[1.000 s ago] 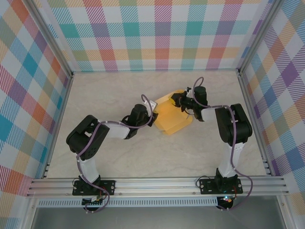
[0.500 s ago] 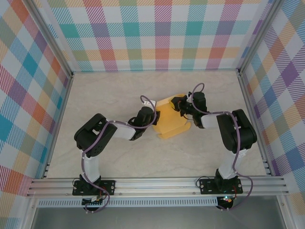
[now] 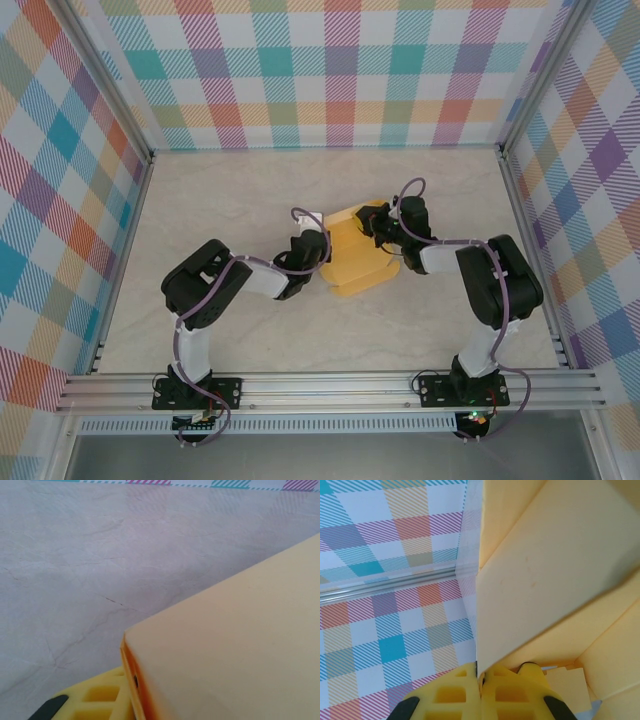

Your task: Fold the paper box

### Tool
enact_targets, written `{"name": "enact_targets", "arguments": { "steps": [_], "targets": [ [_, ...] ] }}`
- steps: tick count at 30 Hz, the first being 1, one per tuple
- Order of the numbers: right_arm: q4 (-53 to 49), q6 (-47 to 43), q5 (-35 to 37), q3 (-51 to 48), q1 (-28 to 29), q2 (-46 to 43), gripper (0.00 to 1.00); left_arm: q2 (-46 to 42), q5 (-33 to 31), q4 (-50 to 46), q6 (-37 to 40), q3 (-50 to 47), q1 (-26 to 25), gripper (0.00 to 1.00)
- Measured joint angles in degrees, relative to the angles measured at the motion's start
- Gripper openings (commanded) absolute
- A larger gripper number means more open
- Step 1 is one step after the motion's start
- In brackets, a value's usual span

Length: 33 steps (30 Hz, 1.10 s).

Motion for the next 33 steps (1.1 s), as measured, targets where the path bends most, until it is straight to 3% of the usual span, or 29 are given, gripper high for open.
{"name": "enact_targets", "arguments": {
  "steps": [6, 9, 14, 18, 22, 26, 33],
  "targets": [
    [0.4, 0.0, 1.4, -1.8, 0.5, -1.1, 0.0, 1.1, -4.6, 1.5, -1.4, 0.0, -1.5, 0.18],
    [0.6, 0.0, 1.7, -1.9, 0.5, -1.1, 0.0, 1.2, -4.6, 1.7, -1.9, 0.0, -1.5, 0.12],
    [0.6, -0.2, 1.7, -1.9, 0.6, -1.1, 0.12, 1.2, -4.7, 0.6, -2.4, 0.5, -1.2, 0.02],
    [-0.9, -1.0, 0.8, -1.9, 0.9, -1.6, 0.19, 0.9, -4.0, -0.7, -2.6, 1.0, -0.7, 0.0],
    [-4.3, -1.7, -0.5, -2.0, 1.6, -4.2, 0.35, 0.6, -3.0, -1.2, -2.6, 1.0, 0.0, 0.0],
    [-8.3, -2.9, -1.9, -2.8, 1.2, -7.9, 0.4, -0.3, -2.5, -3.0, -1.9, 1.0, 0.7, 0.0],
    [-20.5, -10.4, -4.3, -3.4, -5.1, -18.3, 0.52, -5.7, 2.4, -11.6, -0.9, 1.9, 2.6, 0.0]
  ]
}}
